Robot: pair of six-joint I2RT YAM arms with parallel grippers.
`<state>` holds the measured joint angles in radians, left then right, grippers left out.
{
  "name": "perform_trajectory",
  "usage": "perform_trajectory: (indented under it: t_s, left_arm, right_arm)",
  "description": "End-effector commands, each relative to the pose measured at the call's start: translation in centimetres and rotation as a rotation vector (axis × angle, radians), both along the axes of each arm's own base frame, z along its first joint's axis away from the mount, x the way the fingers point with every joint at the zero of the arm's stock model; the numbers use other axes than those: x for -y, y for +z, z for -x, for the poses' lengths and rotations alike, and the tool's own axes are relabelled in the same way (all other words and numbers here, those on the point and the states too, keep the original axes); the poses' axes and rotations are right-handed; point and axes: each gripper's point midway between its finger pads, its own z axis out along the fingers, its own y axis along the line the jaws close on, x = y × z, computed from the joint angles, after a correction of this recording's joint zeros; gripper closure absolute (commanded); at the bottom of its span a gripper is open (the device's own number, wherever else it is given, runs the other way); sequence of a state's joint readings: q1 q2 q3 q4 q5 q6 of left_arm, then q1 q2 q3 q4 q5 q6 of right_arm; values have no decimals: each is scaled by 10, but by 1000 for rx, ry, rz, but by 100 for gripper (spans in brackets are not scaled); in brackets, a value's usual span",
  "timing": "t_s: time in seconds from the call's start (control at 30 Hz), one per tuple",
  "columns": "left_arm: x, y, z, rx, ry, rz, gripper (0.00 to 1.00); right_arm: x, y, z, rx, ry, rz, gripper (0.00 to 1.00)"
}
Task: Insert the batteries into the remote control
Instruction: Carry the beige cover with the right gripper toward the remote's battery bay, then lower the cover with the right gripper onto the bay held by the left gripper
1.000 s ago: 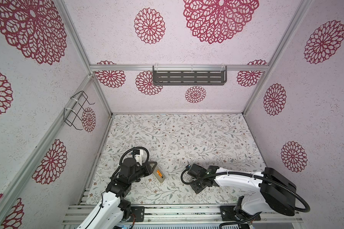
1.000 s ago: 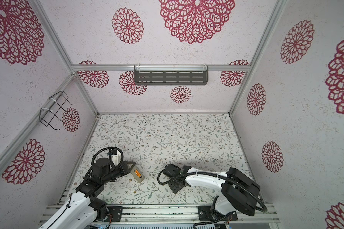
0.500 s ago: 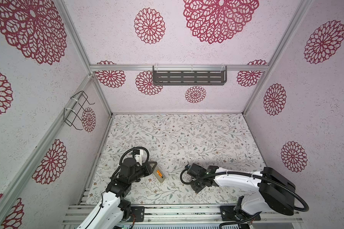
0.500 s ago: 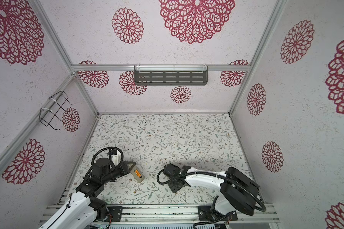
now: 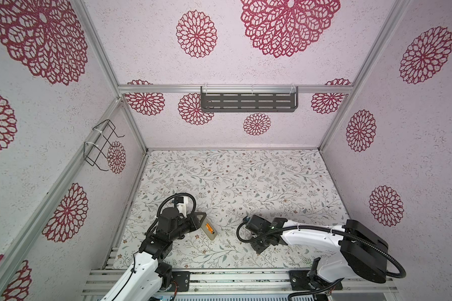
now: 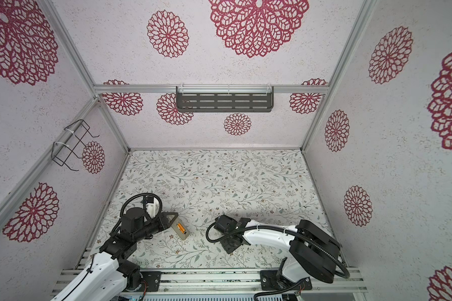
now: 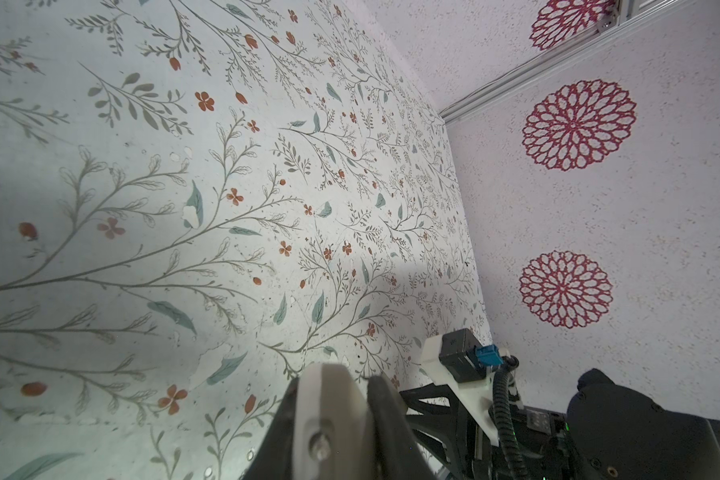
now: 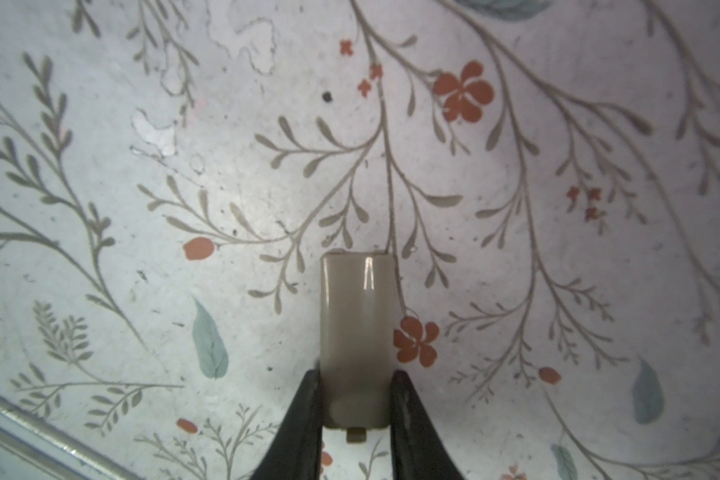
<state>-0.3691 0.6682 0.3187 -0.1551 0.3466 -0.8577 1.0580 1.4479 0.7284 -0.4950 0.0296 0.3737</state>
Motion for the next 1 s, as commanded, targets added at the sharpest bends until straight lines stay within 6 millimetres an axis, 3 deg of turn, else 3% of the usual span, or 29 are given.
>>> perform_trajectory:
  t_s: [0.0, 0.23, 0.67, 0.97]
  left_arm:
    - [3, 10, -4, 41, -5, 14, 100]
    - [5, 15, -6, 51, 4, 61, 100]
    - [11, 37, -14, 107, 17, 166, 100]
    - [20, 45, -4, 136, -54, 201, 100]
  right_arm:
    - [2, 0, 1, -2, 25, 5, 80]
    - [-19, 21, -2, 55, 98, -84, 84]
    - [-58, 115, -6, 282, 170, -283, 88]
    - [-100, 150, 3, 351, 234, -375, 90]
